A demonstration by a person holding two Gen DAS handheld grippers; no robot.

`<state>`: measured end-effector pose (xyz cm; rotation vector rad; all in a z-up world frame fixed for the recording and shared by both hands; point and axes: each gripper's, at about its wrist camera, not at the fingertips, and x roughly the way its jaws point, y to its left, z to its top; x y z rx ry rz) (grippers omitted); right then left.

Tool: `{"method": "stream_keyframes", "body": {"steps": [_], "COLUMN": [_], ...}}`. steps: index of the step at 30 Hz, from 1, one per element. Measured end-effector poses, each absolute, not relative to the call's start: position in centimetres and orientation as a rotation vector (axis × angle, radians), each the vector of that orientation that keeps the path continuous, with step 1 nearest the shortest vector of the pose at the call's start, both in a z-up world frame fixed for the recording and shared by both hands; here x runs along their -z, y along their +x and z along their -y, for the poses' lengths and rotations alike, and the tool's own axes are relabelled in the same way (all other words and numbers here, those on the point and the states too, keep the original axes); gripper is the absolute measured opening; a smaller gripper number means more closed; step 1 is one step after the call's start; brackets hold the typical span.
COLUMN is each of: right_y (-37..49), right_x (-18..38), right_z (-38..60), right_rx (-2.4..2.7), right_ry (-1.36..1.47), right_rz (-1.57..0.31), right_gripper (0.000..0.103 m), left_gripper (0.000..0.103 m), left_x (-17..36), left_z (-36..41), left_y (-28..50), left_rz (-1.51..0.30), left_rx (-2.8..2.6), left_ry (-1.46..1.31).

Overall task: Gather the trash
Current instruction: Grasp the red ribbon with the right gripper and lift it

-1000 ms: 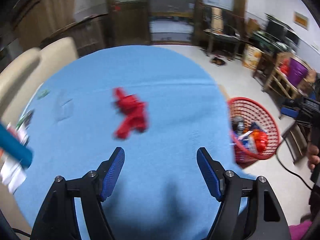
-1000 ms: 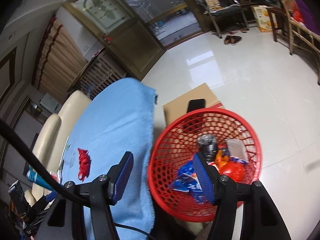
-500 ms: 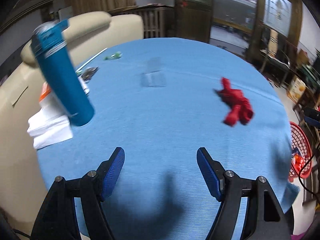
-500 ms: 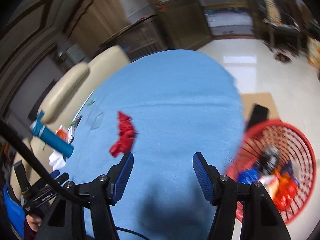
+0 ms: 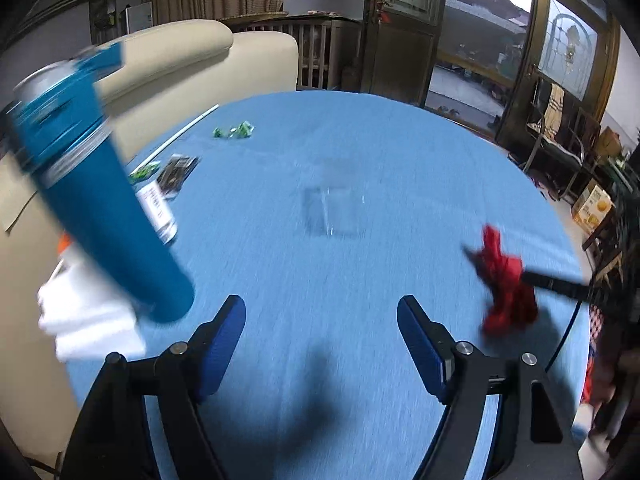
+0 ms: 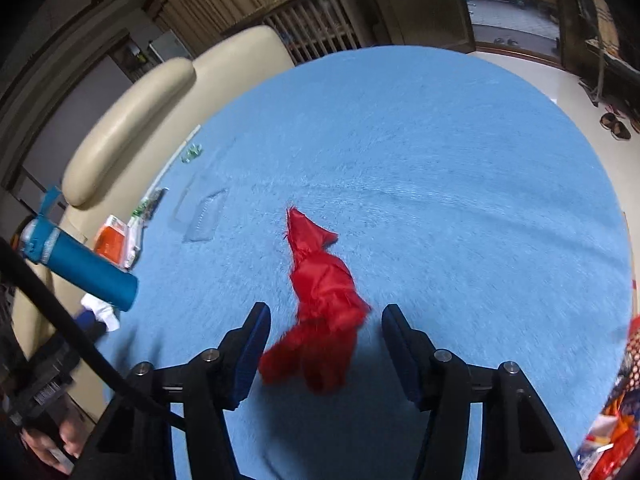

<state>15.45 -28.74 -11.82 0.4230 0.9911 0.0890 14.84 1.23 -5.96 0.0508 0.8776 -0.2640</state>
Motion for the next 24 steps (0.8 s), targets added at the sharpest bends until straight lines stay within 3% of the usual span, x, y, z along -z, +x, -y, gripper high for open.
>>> {"method": "stream_keyframes", "body": {"steps": [11, 19, 20, 22, 24], "right_y": [17.5, 16.8, 16.5, 16.0, 15.1], "right_x": [13.8, 13.9, 13.8, 13.6, 13.2], "right_z": [27.8, 27.3, 27.4, 27.5, 27.8], "right_rx": [-0.118, -0.135, -0.137, -0.141, -0.145], "right_ry": [0.409, 0.386, 0.387, 0.392, 0.403], "right_rz": [-1.043, -1.015, -1.012, -1.003, -0.992], "right_gripper": [0.041, 0.037, 0.036, 0.036, 0.036], "left_gripper": [0.079, 0.077, 0.072, 0.045, 0.045], "left_x": [8.1, 11.5, 11.8, 12.4, 12.5], "left_z": [2.6, 3.6, 3.4, 3.1, 3.0], "left_y": [26.1, 29.6, 29.7, 29.7, 29.1], "left_rz": [-0.969, -1.081, -1.087, -1.111, -1.104], "left_rx": [0.333, 0.314, 0.311, 0.312, 0.31], "left_ry": [-0.102, -0.143, -0.161, -0.196, -0.196]}}
